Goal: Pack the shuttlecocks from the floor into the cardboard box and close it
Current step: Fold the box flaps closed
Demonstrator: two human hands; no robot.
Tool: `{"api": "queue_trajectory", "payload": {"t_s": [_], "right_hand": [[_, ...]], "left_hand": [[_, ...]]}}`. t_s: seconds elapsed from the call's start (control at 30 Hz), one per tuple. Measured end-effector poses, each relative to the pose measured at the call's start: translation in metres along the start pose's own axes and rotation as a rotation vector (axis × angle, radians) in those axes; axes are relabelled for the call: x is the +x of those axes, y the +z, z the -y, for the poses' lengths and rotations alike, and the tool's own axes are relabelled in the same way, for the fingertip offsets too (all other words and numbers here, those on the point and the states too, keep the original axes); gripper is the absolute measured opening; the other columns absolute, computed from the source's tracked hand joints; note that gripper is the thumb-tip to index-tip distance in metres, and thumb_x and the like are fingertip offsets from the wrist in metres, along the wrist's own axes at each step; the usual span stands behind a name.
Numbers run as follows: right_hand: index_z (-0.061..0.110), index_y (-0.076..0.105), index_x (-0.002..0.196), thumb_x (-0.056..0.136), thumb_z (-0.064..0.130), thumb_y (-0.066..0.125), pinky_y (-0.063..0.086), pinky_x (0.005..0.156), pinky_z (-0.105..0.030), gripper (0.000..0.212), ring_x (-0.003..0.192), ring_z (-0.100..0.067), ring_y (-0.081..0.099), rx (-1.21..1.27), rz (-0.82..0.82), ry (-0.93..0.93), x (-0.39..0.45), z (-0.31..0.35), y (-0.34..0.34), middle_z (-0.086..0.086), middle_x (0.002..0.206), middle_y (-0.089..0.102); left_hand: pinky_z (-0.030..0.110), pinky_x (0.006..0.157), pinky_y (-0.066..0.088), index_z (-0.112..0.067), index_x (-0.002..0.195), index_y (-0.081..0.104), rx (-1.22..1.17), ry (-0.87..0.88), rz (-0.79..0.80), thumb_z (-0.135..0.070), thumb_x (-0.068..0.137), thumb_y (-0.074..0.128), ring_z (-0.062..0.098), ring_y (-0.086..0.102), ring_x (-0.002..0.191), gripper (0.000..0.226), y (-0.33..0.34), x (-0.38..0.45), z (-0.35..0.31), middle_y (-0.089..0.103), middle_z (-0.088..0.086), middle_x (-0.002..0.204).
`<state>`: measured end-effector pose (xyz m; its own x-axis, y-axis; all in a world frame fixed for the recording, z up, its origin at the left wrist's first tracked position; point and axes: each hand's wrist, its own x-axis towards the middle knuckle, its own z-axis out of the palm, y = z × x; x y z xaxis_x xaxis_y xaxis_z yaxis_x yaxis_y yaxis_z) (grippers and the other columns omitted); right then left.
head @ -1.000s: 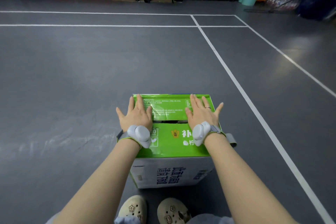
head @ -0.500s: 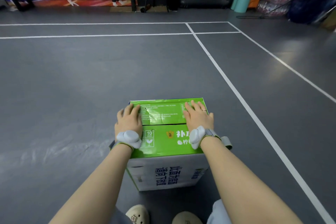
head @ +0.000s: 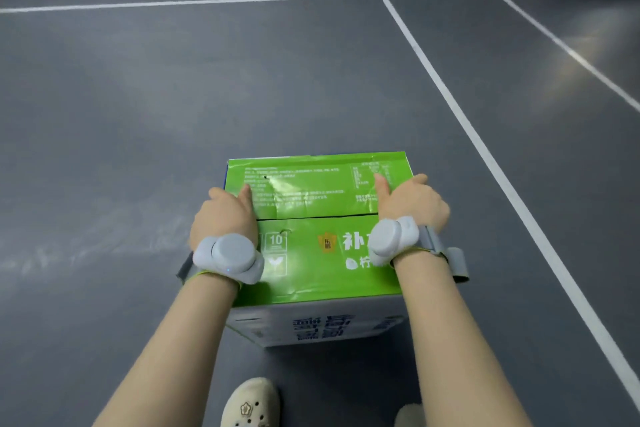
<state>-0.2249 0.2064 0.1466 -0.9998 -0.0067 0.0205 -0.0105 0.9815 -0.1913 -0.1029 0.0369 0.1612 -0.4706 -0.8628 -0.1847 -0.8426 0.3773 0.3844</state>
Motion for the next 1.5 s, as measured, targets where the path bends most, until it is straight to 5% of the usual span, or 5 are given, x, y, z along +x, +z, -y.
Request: {"api": "queue_trajectory", "payload": {"t_s": [0.53,0.73,1.03,1.27,1.5], "right_hand": [[0.003,0.04,0.129,0.099,0.045,0.028,0.031,0.064,-0.035,0.054,0.101,-0.04,0.062,-0.146,-0.123,-0.006,0.168,-0.057,-0.002,-0.024,0.114,0.06],[0.002,0.044,0.124,0.097,0.048,0.029,0.047,0.067,-0.04,0.055,0.109,-0.035,0.055,-0.136,-0.137,0.047,0.146,-0.051,0.002,-0.017,0.117,0.054],[-0.001,0.034,0.138,0.097,0.049,0.028,0.049,0.077,-0.045,0.064,0.116,-0.035,0.05,-0.104,0.072,0.102,0.151,-0.043,-0.016,-0.019,0.127,0.049],[0.015,0.0,0.152,0.098,0.048,0.029,0.036,0.1,-0.05,0.069,0.137,-0.037,0.03,-0.086,0.342,0.108,0.142,-0.047,-0.049,-0.019,0.156,0.016],[0.033,0.009,0.151,0.099,0.046,0.025,0.025,0.109,-0.055,0.055,0.146,-0.037,0.009,-0.051,0.462,0.031,0.146,-0.031,-0.099,-0.012,0.16,-0.002]], "left_hand": [[0.039,0.065,0.027,-0.001,0.114,0.041,-0.065,0.153,0.009,-0.036,0.1,0.028,0.049,0.057,0.098,0.04,0.073,0.03,-0.153,0.06,0.031,0.106],[0.046,0.075,0.04,-0.003,0.134,0.031,-0.076,0.104,0.032,-0.037,0.1,0.026,0.05,0.056,0.098,0.048,0.073,0.02,-0.138,0.06,0.027,0.113],[0.048,0.076,0.043,-0.007,0.144,0.022,-0.021,-0.007,0.168,-0.038,0.1,0.027,0.048,0.057,0.101,0.054,0.05,0.015,-0.158,0.05,0.02,0.132],[0.048,0.083,0.042,-0.014,0.15,0.006,0.031,-0.081,0.365,-0.039,0.1,0.026,0.042,0.054,0.112,0.06,0.015,0.008,-0.174,0.032,0.014,0.146],[0.048,0.089,0.042,-0.026,0.151,0.003,0.011,-0.039,0.378,-0.04,0.1,0.025,0.037,0.039,0.128,0.057,-0.023,-0.004,-0.193,0.017,0.008,0.155]]}}
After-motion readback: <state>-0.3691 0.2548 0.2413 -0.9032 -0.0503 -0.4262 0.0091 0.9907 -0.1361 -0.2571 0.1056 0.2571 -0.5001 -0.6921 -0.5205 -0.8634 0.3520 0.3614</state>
